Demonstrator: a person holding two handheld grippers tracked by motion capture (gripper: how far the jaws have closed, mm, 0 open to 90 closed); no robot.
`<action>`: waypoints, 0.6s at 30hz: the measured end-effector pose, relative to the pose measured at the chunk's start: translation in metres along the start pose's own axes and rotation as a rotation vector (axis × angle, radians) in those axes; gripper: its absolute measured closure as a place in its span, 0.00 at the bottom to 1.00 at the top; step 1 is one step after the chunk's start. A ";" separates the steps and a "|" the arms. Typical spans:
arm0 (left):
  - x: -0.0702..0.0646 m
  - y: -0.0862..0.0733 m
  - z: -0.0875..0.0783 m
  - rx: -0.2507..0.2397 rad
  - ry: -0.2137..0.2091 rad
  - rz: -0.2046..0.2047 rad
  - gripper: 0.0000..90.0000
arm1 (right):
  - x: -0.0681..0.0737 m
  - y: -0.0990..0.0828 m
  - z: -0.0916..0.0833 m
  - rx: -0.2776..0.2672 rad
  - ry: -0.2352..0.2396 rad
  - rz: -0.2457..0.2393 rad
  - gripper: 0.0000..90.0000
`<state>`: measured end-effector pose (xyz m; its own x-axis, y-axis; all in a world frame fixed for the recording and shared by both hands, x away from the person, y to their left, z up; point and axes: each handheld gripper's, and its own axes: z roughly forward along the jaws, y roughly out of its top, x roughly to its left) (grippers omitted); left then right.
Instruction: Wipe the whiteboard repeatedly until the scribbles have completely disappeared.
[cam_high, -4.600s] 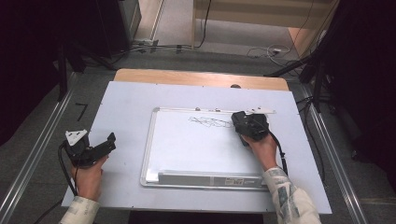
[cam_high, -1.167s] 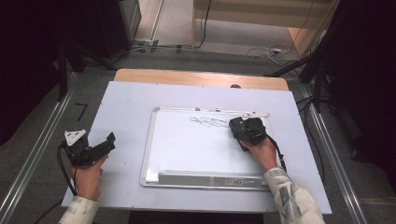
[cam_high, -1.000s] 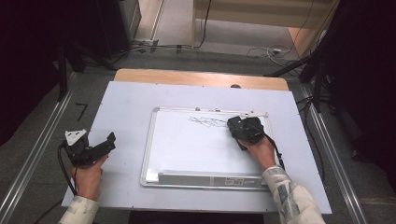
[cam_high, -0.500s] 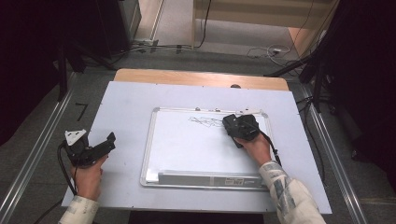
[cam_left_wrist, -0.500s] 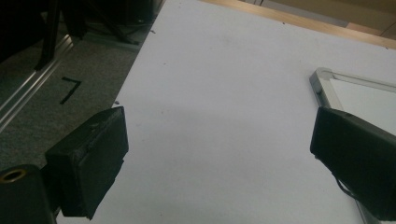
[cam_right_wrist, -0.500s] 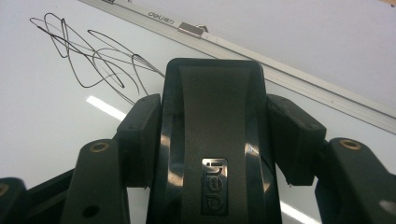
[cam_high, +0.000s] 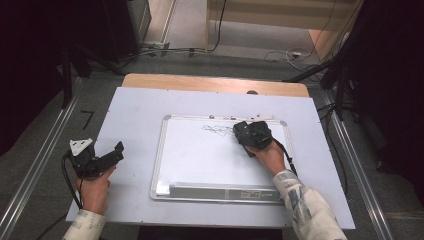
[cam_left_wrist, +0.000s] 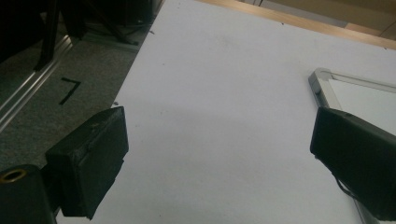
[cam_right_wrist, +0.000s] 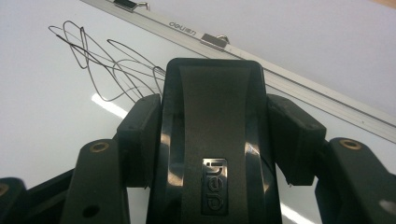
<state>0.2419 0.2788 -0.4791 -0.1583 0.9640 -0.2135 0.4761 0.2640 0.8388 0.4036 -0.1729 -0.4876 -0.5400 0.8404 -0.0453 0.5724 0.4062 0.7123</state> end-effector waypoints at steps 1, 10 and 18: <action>0.000 0.000 0.000 0.000 0.000 0.000 0.05 | 0.001 0.001 0.001 0.000 0.001 -0.002 0.43; 0.000 0.000 0.000 0.000 -0.001 -0.001 0.05 | 0.008 0.005 0.005 -0.004 0.020 -0.019 0.43; 0.001 0.000 0.000 0.000 -0.001 -0.004 0.05 | 0.014 0.009 0.009 -0.006 0.039 -0.036 0.43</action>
<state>0.2418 0.2797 -0.4791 -0.1594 0.9629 -0.2177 0.4757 0.2681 0.8377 0.4067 -0.1549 -0.4881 -0.5840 0.8105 -0.0442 0.5484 0.4341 0.7147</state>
